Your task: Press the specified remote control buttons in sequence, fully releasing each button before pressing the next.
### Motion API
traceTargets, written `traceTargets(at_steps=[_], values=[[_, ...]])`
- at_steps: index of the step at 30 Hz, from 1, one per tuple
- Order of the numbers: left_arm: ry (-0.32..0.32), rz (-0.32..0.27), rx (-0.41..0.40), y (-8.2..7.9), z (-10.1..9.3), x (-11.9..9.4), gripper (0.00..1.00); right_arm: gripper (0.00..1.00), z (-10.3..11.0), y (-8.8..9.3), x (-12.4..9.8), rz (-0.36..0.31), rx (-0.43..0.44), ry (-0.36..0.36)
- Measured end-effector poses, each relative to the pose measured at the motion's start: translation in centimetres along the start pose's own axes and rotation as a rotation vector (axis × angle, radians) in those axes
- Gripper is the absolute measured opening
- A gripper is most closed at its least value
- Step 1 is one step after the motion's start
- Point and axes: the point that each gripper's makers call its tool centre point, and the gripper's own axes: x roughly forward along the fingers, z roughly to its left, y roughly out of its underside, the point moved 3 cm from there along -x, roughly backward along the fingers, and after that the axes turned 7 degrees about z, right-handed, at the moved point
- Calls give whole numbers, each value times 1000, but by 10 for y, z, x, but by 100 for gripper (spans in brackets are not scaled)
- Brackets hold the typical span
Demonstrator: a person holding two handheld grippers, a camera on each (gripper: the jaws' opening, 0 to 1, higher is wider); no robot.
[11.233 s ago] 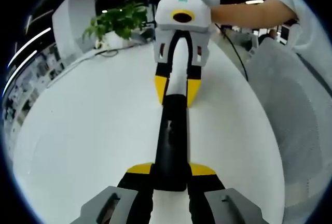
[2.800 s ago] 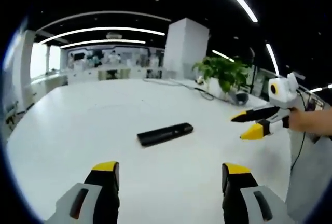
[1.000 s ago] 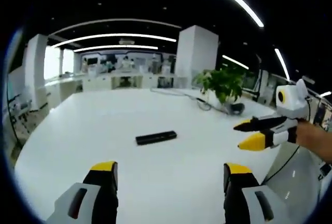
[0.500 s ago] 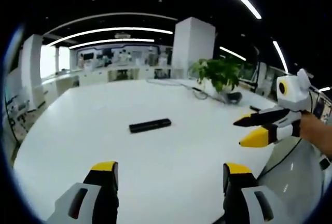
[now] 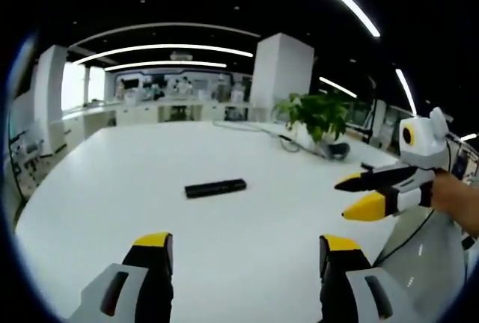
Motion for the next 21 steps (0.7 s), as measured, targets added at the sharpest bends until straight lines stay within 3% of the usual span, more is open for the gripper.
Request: traceTargets(at_steps=[21], values=[[13,14,-22,9,0,2,80,55,4,11,6,29,-11,-10]])
